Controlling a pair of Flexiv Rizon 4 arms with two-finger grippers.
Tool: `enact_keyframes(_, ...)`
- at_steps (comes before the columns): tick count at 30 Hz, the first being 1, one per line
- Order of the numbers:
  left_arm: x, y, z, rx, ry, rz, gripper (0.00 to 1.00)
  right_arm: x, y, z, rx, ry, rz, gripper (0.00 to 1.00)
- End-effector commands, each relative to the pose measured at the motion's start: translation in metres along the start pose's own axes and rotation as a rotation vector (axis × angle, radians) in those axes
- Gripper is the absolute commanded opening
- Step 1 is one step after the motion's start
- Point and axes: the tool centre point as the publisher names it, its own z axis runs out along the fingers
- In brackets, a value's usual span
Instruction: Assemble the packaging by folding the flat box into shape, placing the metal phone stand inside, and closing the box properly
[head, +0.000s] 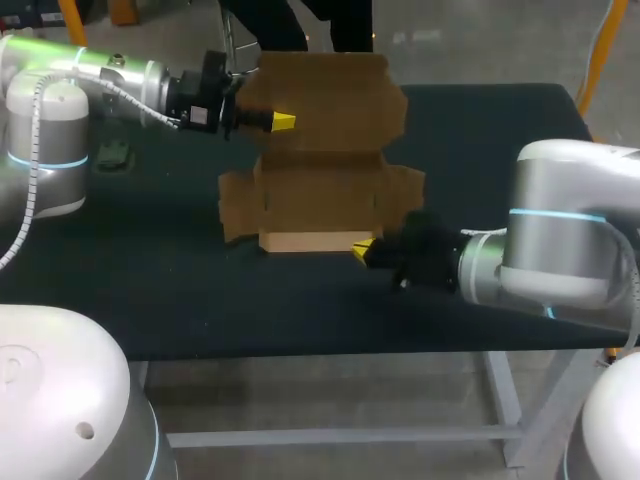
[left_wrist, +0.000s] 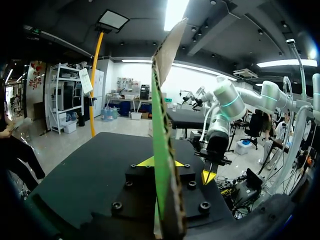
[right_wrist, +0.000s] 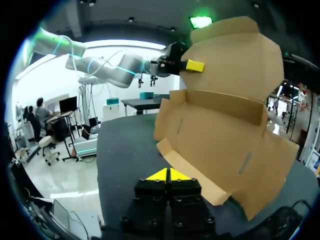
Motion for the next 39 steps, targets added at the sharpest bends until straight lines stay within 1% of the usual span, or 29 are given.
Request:
enact_keyframes(1, 0.000, 0.000, -0.001, -0.003, 0.002, 0.000, 0.00, 0.004, -0.003, 0.050, 0.005, -0.040, 0.007, 0.00)
enact_keyframes(4, 0.000, 0.000, -0.001, -0.003, 0.002, 0.000, 0.00, 0.004, -0.008, 0.060, 0.023, -0.066, 0.017, 0.00)
enact_keyframes(10, 0.000, 0.000, -0.001, -0.003, 0.002, 0.000, 0.00, 0.002, -0.012, 0.080, 0.057, -0.077, 0.018, 0.00)
enact_keyframes(17, 0.000, 0.000, -0.001, -0.003, 0.002, 0.000, 0.00, -0.005, -0.016, 0.095, 0.060, -0.071, 0.030, 0.00)
enact_keyframes(28, 0.000, 0.000, -0.001, -0.003, 0.002, 0.000, 0.00, -0.019, -0.027, 0.108, 0.076, -0.096, 0.045, 0.00)
enact_keyframes(39, 0.000, 0.000, -0.001, -0.003, 0.002, 0.000, 0.00, -0.027, -0.034, 0.120, 0.090, -0.103, 0.060, 0.00)
